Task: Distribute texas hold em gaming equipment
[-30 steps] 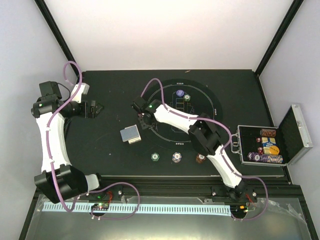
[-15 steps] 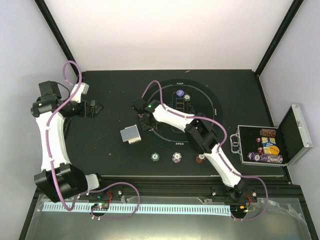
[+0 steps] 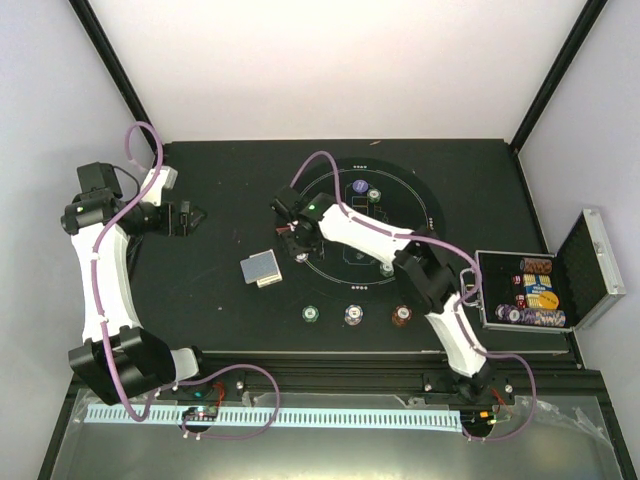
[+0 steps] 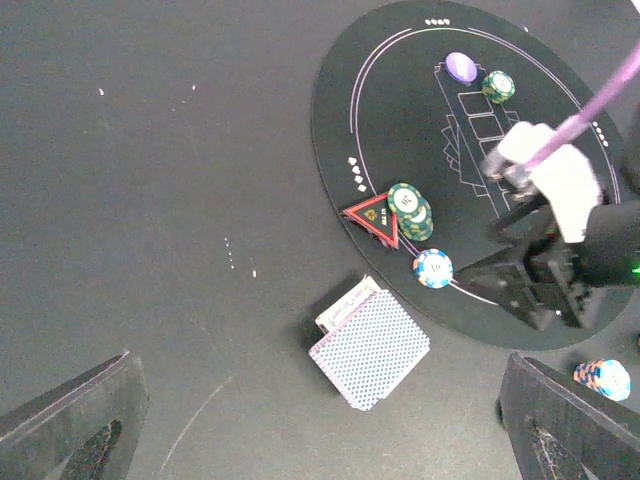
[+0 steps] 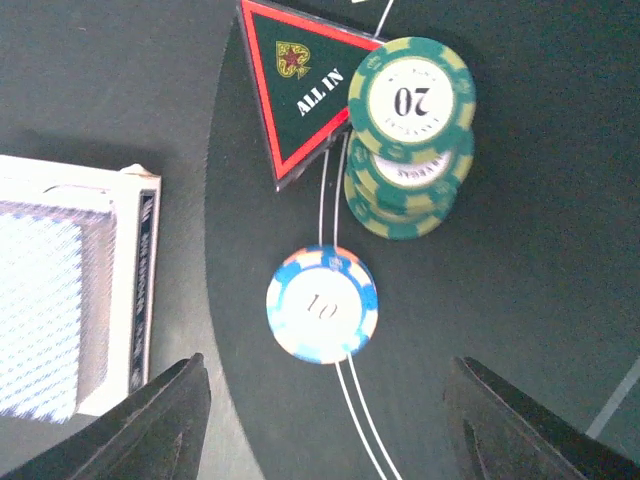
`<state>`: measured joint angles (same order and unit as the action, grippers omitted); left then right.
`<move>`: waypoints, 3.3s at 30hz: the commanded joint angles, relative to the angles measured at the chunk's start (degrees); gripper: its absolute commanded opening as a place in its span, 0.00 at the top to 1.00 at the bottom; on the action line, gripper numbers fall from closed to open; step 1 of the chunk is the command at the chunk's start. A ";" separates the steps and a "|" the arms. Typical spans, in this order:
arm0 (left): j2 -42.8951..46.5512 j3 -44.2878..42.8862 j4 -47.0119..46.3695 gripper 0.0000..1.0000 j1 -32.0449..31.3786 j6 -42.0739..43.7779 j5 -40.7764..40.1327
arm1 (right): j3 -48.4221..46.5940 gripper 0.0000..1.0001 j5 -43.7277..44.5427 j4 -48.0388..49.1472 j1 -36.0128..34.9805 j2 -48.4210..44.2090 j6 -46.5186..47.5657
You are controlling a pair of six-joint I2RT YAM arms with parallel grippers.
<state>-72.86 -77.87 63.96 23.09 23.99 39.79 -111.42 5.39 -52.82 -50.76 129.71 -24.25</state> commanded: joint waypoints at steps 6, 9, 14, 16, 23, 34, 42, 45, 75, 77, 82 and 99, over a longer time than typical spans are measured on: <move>0.84 -2.12 1.51 0.01 0.55 0.91 2.01 | 24.95 0.28 0.95 6.65 -1.14 -20.76 -1.81; 0.51 -1.95 1.35 0.01 0.55 0.95 2.76 | 34.92 0.25 1.38 8.81 -2.54 -26.76 -3.77; 0.01 -1.94 1.29 0.01 0.52 0.51 3.64 | 46.72 0.21 1.28 11.38 -5.62 -34.43 -7.56; -0.09 -1.85 1.22 0.01 0.53 0.45 3.74 | 49.67 0.20 0.85 12.25 -6.43 -36.08 -8.72; 0.00 -1.74 1.03 0.01 0.53 0.47 3.90 | 55.25 0.21 -0.72 15.14 -7.33 -37.56 -10.61; -0.09 -1.68 0.98 0.01 0.47 0.49 3.39 | 55.85 0.36 -0.95 16.31 -7.36 -35.95 -10.69; -0.18 -1.61 0.82 0.01 0.56 0.36 3.63 | 56.15 0.37 0.51 15.19 -7.35 -36.14 -10.73; -0.17 -1.52 0.90 0.01 0.53 0.35 3.63 | 56.05 0.37 1.18 14.49 -7.34 -36.75 -10.64; 0.00 -1.97 1.12 0.01 0.55 0.27 3.94 | 55.72 0.72 1.97 11.62 -7.86 -40.35 -10.65; 0.05 -2.09 1.12 0.01 0.50 0.14 3.96 | 54.96 0.74 2.29 10.92 -7.86 -40.48 -10.50; 0.09 -2.11 1.08 0.01 0.55 0.18 4.07 | 52.03 0.75 3.58 8.70 -7.85 -40.97 -9.81; -0.18 -1.60 1.25 0.01 0.53 0.43 3.83 | 19.87 0.74 6.33 3.18 17.39 -25.32 3.96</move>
<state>-72.86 -77.87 64.29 23.20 23.97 42.28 -82.39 10.41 -48.51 -41.12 98.00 -25.15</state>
